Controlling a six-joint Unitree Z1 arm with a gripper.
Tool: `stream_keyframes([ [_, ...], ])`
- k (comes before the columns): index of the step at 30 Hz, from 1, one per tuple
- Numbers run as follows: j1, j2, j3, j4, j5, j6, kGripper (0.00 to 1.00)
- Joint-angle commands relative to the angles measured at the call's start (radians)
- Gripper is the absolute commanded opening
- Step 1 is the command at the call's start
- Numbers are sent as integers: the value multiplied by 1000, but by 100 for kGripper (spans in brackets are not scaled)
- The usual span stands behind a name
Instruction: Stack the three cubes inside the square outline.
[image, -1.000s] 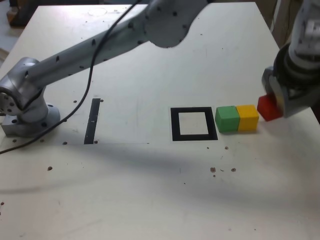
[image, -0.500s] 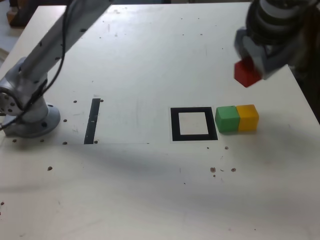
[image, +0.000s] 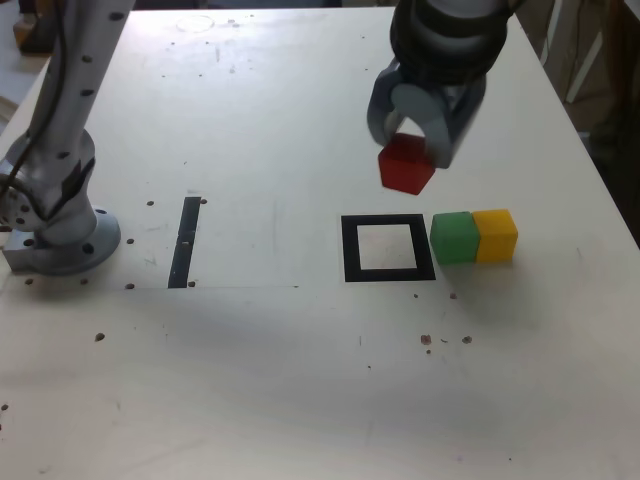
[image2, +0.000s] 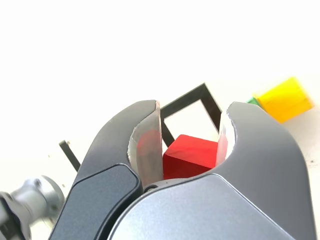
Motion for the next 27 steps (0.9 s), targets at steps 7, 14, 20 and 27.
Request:
stream_keyframes([
  [7, 12, -42, 87, 10, -86, -183, 34],
  [14, 41, -39, 140, -5, -128, -273, 33],
  [20, 63, -26, 186, -27, -133, -334, 33],
  [27, 65, 29, 178, -39, -139, -354, 33],
])
